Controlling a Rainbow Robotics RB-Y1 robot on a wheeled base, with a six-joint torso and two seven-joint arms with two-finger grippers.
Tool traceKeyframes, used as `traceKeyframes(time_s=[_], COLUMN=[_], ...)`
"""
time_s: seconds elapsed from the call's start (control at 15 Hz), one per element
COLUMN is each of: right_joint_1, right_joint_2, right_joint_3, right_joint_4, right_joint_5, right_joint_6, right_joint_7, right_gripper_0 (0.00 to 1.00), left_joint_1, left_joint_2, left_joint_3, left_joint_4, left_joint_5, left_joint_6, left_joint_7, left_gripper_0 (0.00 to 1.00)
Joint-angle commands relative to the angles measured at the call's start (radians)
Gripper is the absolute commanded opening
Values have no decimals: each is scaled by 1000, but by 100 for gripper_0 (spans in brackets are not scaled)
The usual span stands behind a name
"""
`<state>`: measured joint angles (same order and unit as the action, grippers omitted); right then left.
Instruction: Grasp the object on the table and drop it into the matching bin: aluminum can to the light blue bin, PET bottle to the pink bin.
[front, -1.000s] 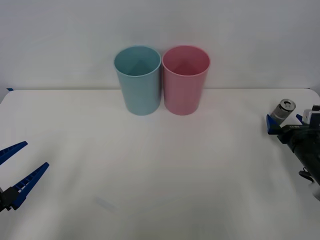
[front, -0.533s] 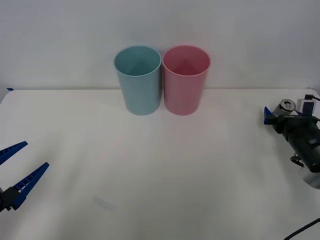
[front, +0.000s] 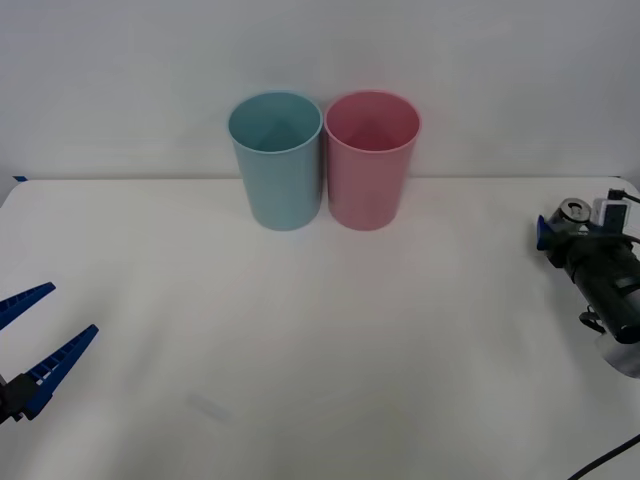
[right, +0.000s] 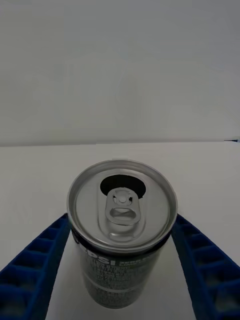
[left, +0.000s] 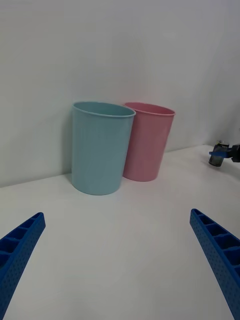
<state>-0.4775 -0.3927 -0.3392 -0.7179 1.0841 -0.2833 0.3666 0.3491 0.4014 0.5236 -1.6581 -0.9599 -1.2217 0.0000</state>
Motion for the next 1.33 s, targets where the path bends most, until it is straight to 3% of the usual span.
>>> traceKeyframes(time_s=[0.07, 0.8, 0.93, 1.33], right_joint_1=[0, 17, 69, 297], right_joint_2=[0, 0, 0, -20], right_joint_3=[5, 9, 31, 149], right_joint_4=[-2, -29, -112, -465], right_joint_5=[-4, -13, -13, -32], right_joint_6=[13, -80, -88, -91], right_joint_7=[-3, -20, -45, -275], right_gripper_0=[0, 0, 0, 0], left_joint_1=[0, 0, 0, 0], left_joint_2=[0, 0, 0, 0], left_joint_3=[0, 0, 0, 0], left_joint_4=[0, 0, 0, 0], left_joint_5=[0, 0, 0, 0], left_joint_6=[0, 0, 0, 0], left_joint_7=[0, 0, 0, 0], left_gripper_0=[100, 100, 100, 100])
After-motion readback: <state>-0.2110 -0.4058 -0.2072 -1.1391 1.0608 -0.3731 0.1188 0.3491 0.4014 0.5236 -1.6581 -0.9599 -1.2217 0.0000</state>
